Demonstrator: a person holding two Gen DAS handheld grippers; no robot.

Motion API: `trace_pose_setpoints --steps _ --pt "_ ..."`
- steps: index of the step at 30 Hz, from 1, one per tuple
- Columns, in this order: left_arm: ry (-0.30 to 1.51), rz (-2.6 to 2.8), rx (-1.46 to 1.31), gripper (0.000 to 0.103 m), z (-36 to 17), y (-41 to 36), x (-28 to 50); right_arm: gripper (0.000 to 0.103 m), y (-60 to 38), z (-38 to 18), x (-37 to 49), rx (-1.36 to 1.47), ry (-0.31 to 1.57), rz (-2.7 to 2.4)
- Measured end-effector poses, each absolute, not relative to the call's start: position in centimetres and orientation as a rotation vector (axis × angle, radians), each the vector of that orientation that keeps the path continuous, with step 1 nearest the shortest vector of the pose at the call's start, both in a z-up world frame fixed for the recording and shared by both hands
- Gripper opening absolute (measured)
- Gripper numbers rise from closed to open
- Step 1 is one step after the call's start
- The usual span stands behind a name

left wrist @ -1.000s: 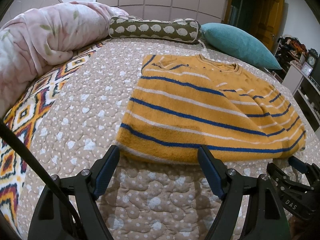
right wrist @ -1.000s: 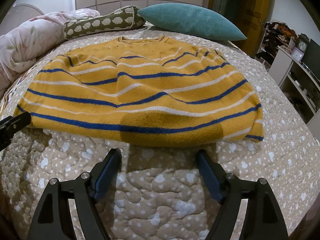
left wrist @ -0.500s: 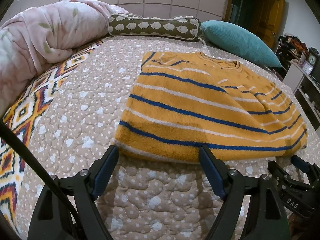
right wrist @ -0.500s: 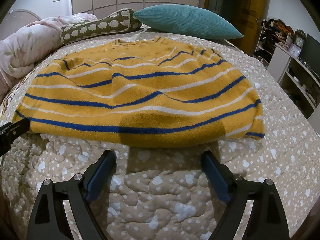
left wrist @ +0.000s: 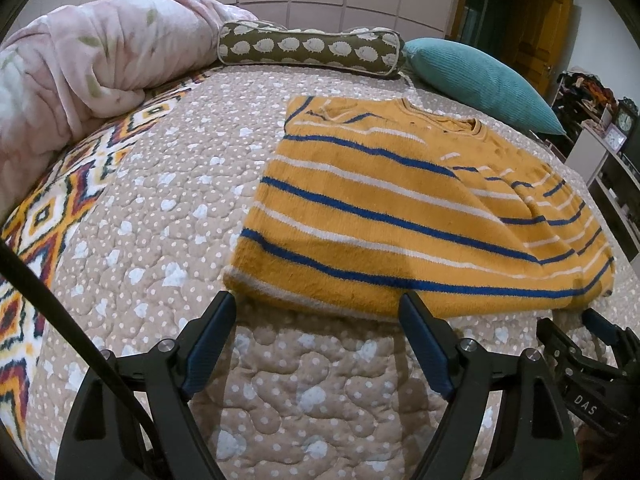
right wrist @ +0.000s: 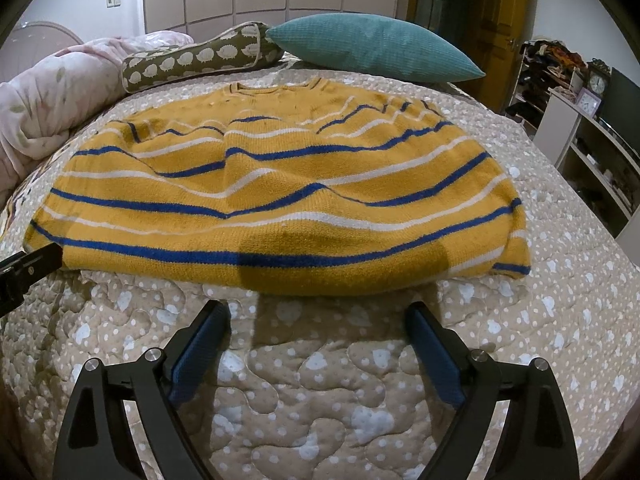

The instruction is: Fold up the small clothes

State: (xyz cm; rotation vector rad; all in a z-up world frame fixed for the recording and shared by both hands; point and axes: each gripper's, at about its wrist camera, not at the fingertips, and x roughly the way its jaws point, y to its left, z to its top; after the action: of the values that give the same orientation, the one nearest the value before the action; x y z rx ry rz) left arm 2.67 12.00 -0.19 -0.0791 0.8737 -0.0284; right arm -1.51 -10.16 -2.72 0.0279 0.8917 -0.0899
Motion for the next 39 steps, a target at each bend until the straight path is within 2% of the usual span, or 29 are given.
trace_pose_setpoints --steps 34,39 --pt "0.879 -0.024 -0.072 0.082 -0.5 12.3 2.0 0.094 -10.1 -2.5 -1.5 0.040 0.888 -0.085" --pt "0.893 -0.031 -0.091 0.084 -0.7 12.6 2.2 0.093 -12.5 -1.4 -1.3 0.129 0.928 0.025"
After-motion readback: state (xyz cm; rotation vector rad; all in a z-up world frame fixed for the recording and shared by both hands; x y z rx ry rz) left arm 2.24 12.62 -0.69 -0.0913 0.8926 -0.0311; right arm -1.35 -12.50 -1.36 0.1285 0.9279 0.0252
